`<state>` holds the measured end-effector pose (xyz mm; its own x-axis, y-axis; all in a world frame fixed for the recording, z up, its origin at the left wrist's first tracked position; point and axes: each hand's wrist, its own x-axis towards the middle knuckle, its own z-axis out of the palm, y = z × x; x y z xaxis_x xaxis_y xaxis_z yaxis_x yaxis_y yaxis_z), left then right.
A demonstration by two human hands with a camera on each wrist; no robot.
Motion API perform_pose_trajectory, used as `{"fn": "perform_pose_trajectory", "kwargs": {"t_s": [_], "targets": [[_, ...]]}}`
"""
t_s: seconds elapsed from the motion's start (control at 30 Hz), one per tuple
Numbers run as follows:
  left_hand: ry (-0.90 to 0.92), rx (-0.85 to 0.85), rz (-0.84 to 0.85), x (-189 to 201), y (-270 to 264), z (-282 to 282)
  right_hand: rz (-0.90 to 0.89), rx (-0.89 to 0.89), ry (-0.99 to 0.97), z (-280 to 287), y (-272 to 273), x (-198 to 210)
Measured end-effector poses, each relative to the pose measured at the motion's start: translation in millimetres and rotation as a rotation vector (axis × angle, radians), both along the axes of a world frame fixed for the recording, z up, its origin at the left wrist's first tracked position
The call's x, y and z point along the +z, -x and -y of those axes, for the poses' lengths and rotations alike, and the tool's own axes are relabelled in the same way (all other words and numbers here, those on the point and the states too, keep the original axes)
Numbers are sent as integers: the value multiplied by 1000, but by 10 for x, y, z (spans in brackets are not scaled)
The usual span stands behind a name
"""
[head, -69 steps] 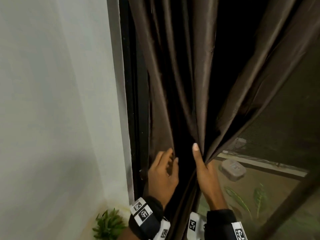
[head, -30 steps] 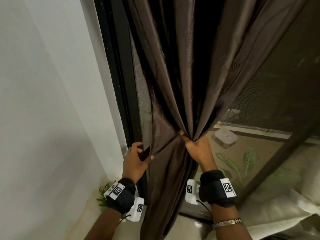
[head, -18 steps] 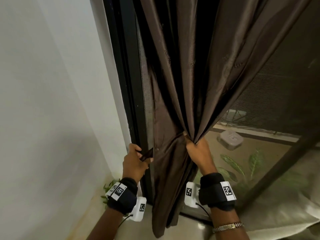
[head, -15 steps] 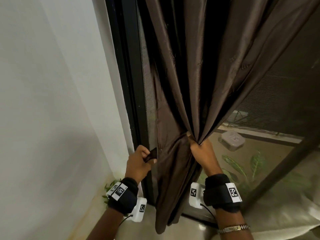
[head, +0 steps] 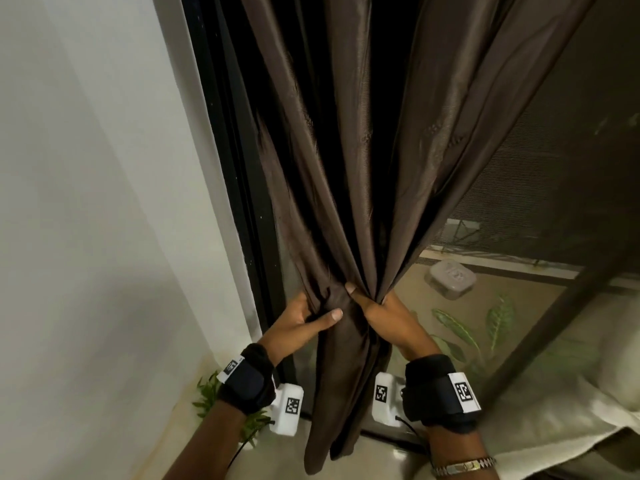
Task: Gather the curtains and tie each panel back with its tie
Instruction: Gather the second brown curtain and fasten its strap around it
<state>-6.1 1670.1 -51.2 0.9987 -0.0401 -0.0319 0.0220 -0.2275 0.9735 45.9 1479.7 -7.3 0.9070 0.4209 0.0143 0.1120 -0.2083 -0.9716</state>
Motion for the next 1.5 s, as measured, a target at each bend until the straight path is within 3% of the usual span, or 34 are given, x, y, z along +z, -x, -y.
{"fn": "perform_pose_trajectory", "kwargs": {"t_s": [0.13,0.23,0.7,0.93,1.03,1.33,1.43,1.5], "targets": [[28,-153,-32,65,-41,119,-64,47,30,-28,22,-6],[4,-155,-11,67,-43,166,-130,79,63,10,41,45],[-203,-318,-59,43,-34,170,-87,319,368,106,-10,174],[-242,-271,-155,59,-60,56,-126,220,666,247,37,302],[-239,-243,-142,106,-39,53,-167,207,554,401,-15,266],[-236,-178,-232,83,-51,75,-293,290,-47,881,-17,15],[-212,-184,-241,59,-94,82,-298,280,-110,911,5,-12],[-198,-171,-250,46,-104,99,-245,233,-31,874,27,12]]}}
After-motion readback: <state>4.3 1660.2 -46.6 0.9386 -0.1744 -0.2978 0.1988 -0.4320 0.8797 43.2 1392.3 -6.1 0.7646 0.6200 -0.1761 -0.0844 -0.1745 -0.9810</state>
